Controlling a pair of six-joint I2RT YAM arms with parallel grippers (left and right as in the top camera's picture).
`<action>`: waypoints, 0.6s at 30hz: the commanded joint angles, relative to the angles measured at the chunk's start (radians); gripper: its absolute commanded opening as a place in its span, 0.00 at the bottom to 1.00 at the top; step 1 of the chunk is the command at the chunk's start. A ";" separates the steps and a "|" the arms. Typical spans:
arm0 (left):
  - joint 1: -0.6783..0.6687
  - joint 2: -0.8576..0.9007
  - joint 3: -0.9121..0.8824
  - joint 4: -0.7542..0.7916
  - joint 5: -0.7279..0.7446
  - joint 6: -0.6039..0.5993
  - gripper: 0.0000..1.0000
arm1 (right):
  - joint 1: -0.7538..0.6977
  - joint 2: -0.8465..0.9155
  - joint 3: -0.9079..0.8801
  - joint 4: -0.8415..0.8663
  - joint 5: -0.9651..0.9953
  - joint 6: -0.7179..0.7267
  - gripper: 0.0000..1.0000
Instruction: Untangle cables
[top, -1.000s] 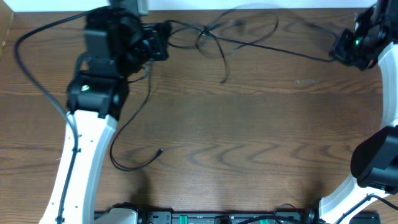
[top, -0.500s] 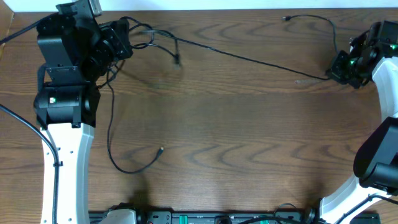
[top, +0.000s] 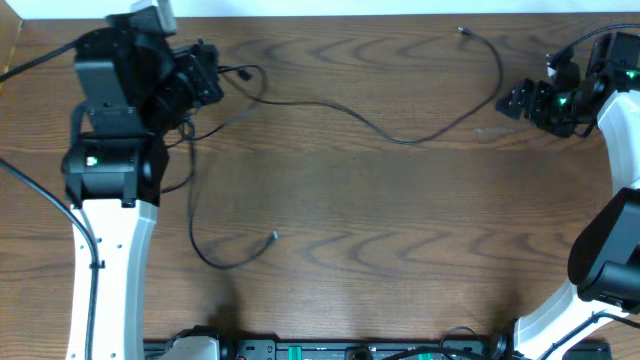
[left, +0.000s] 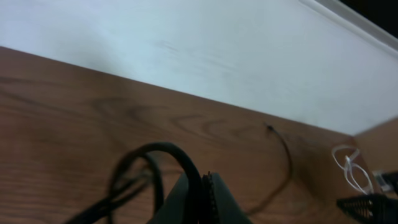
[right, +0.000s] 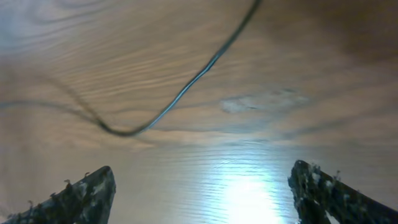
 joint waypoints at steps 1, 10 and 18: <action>-0.042 -0.005 0.009 0.002 0.023 0.025 0.08 | 0.031 -0.045 0.071 -0.027 -0.184 -0.179 0.88; -0.060 -0.005 0.009 0.032 0.019 -0.021 0.07 | 0.245 -0.122 0.108 0.022 -0.341 -0.211 0.89; -0.060 -0.005 0.009 0.033 0.069 -0.064 0.07 | 0.499 -0.098 0.107 0.178 -0.336 -0.142 0.89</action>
